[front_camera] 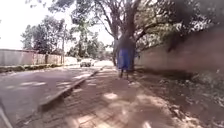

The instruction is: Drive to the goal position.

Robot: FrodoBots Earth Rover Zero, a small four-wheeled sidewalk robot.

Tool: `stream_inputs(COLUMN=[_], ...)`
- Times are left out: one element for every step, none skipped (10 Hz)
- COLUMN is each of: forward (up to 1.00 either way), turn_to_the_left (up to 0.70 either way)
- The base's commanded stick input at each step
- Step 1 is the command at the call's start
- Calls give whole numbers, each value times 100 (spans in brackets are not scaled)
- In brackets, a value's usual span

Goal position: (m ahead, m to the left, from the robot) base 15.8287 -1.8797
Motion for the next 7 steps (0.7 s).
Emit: stream_inputs(forward=[50,50,50,50,50,50,50], turn_to_the_left=[0,0,0,0,0,0,0])
